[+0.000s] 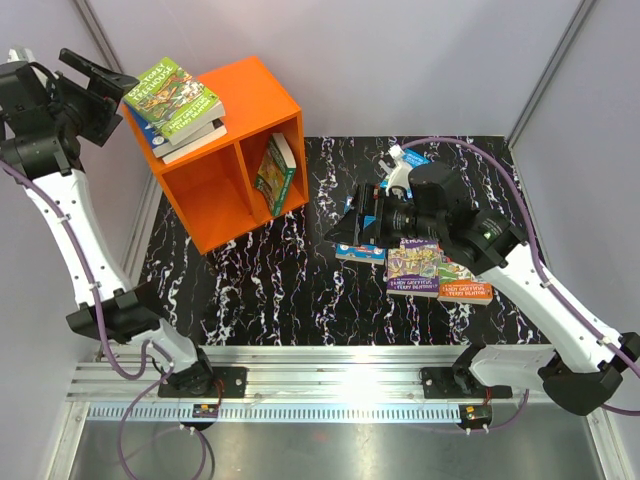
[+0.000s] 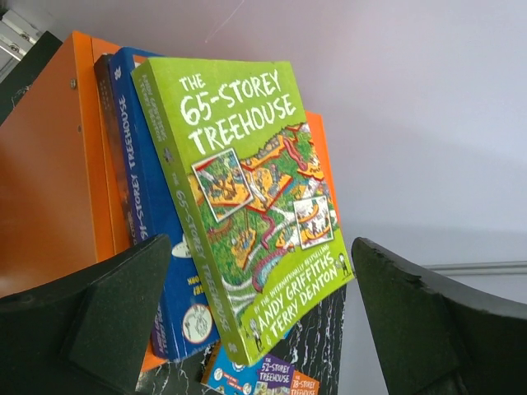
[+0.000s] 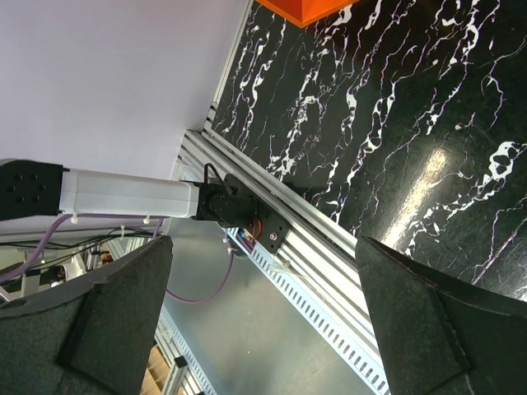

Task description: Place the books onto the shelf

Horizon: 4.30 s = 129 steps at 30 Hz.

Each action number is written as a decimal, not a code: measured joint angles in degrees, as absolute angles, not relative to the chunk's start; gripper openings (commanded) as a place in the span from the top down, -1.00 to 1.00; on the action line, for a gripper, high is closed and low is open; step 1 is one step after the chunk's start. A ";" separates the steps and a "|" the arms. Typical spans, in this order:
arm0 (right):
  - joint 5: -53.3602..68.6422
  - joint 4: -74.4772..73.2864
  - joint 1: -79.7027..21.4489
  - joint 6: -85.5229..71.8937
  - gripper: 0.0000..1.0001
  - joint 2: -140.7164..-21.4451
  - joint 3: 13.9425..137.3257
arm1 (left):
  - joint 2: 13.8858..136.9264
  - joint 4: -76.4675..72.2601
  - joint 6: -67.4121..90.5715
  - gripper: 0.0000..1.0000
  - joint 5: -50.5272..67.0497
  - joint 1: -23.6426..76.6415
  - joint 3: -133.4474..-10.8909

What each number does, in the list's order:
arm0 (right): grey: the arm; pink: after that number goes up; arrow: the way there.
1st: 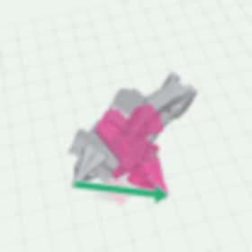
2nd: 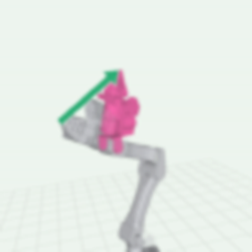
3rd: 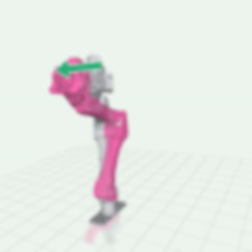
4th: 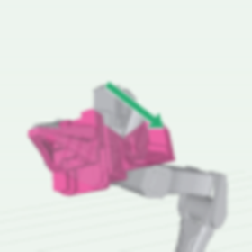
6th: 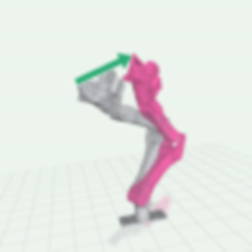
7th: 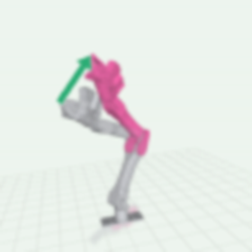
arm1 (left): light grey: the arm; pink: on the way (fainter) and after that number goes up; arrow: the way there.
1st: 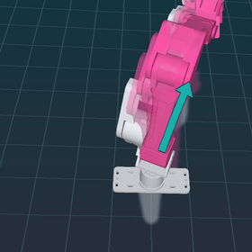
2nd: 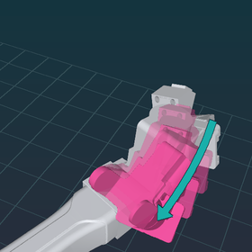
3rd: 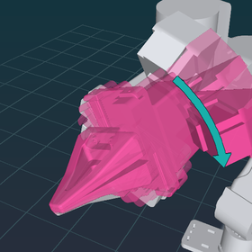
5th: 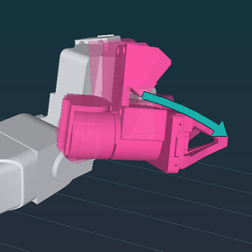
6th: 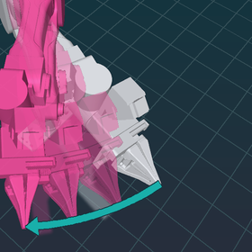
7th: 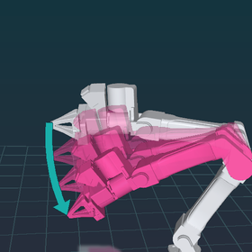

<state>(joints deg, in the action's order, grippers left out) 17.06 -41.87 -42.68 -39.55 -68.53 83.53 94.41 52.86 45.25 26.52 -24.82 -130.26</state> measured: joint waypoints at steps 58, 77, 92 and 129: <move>8.08 -46.61 -17.26 -26.15 0.79 -135.57 114.24 | 46.61 64.79 39.86 -0.98 13.15 -9.76 -72.84; 11.46 -45.17 -23.46 -23.73 1.00 -116.38 100.05 | 40.69 53.28 37.71 -0.97 24.25 -2.81 -63.02; 39.94 -29.30 -27.11 -38.96 1.00 -73.45 83.92 | 45.17 24.21 45.76 -0.98 29.34 22.06 -49.65; 44.66 -20.73 -26.74 -51.27 1.00 -73.03 81.28 | 36.32 28.42 46.98 -0.98 2.26 36.67 -58.02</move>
<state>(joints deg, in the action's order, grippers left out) 44.66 -20.73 -26.74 -51.27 -73.03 81.28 36.32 28.42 46.98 2.26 36.67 -58.02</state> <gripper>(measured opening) 0.098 0.987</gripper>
